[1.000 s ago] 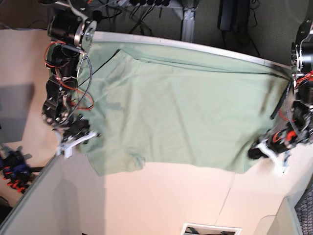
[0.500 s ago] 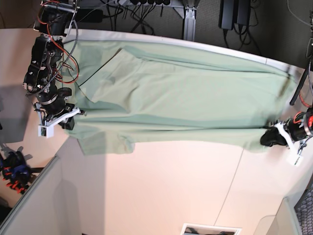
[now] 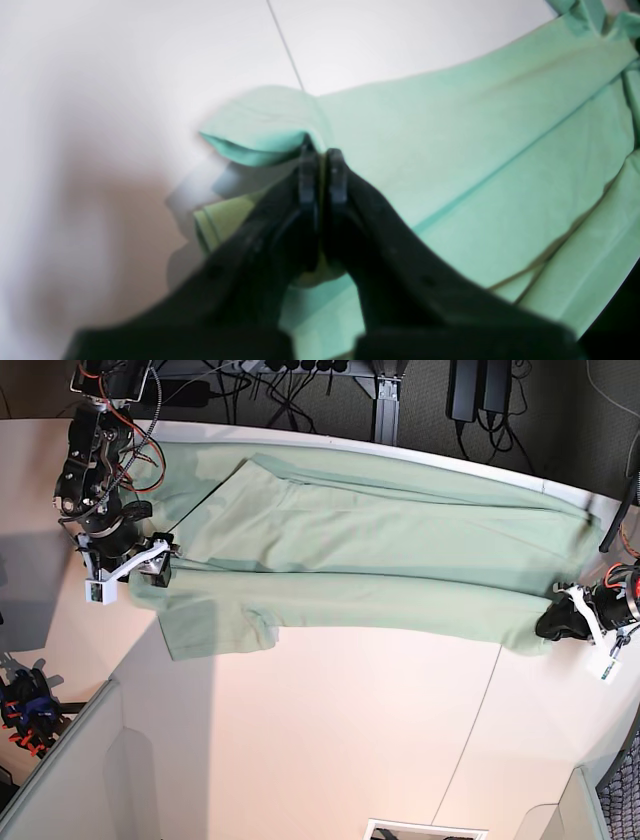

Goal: Fold the T-shirt properly
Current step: 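Hold the folded edge with both grippers and pull it taut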

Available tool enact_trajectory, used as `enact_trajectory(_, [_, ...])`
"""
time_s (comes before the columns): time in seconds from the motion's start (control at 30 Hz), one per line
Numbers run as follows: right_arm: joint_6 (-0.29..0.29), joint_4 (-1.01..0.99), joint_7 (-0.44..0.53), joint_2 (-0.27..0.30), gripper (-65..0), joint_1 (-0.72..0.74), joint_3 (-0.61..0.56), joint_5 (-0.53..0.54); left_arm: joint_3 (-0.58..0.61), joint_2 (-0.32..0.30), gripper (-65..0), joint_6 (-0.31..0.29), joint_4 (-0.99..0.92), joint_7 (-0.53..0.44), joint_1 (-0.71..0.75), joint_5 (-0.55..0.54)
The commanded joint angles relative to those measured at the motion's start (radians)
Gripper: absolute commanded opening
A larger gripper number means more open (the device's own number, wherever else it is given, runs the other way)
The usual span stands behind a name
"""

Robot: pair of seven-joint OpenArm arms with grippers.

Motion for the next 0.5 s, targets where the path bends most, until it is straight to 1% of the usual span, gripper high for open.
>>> enact_trajectory(0.0, [-0.003,0.023,0.032,0.019,-25.1,0.019,0.026,0.014,-0.007,-0.019,-65.0,-0.011,0.018,-0.024,-0.022,-0.018])
enact_trajectory(0.13, [-0.003,0.035,0.033,0.019,-25.1,0.035,0.116,0.059,-0.007,-0.019,-65.0,-0.011,0.018,-0.024,-0.021,-0.012])
enact_trajectory(0.23, [-0.003,0.030,0.034,0.019,-25.1,0.074,0.167,0.069,-0.007,-0.019,-65.0,-0.011,0.018,-0.023,-0.021,-0.012])
enact_trajectory(0.37, [-0.004,-0.027,0.034,0.019,-25.1,0.163,0.167,0.070,-0.007,-0.019,-65.0,-0.011,0.018,-0.017,-0.021,-0.012])
enact_trajectory(0.47, [-0.004,-0.126,0.051,0.020,-25.1,0.241,0.143,0.069,-0.007,-0.019,-65.0,-0.011,0.018,-0.017,-0.021,-0.011])
